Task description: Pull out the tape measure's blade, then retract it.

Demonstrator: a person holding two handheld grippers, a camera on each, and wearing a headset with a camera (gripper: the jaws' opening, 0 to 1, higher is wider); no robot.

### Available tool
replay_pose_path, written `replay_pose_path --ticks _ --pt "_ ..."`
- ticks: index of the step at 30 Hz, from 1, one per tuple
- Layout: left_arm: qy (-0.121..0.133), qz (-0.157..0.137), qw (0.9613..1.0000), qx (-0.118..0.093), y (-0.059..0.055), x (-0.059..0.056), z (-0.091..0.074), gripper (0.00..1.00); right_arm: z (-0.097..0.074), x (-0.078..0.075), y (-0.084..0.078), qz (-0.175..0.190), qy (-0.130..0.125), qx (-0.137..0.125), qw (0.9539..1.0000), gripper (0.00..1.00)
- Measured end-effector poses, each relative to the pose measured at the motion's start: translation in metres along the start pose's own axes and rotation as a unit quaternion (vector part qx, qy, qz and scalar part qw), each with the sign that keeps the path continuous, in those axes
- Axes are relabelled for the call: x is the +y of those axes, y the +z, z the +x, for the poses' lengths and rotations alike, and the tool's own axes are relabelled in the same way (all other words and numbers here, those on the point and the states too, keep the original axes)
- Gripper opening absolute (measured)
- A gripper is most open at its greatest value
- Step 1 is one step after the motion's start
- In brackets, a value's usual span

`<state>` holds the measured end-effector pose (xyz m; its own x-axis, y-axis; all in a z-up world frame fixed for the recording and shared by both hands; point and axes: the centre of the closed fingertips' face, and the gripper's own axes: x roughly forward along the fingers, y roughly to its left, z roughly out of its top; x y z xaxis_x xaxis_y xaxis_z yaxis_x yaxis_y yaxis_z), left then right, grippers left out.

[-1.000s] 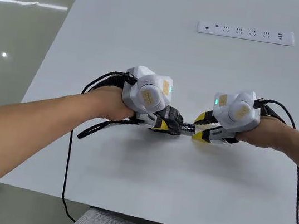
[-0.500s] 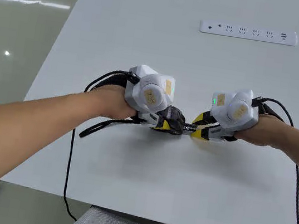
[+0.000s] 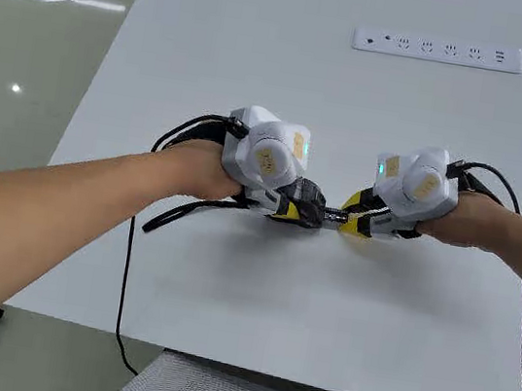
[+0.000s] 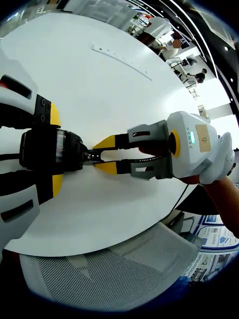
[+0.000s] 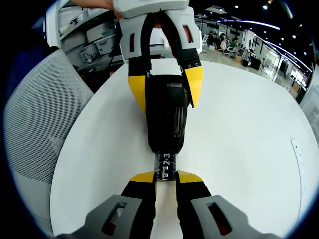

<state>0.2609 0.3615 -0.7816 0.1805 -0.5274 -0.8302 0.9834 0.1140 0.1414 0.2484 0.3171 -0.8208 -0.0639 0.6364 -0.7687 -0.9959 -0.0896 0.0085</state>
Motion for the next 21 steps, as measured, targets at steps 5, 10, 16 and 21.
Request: replay_pose_path --ticks 5,10,16,21 --pt "0.001 -0.005 1.0 0.0 0.001 0.0 -0.001 0.27 -0.005 -0.001 -0.004 0.004 -0.001 0.001 1.0 0.11" --pt "0.002 -0.006 1.0 0.0 0.001 -0.001 -0.003 0.27 -0.009 0.0 -0.008 0.006 -0.001 0.002 1.0 0.11" --pt "0.002 -0.006 1.0 0.001 0.003 -0.002 -0.005 0.27 -0.018 -0.002 -0.02 0.011 -0.003 0.007 0.9999 0.11" --pt "0.002 -0.005 1.0 0.001 0.004 -0.003 -0.006 0.27 -0.028 -0.003 -0.033 0.016 -0.006 0.014 0.9997 0.11"
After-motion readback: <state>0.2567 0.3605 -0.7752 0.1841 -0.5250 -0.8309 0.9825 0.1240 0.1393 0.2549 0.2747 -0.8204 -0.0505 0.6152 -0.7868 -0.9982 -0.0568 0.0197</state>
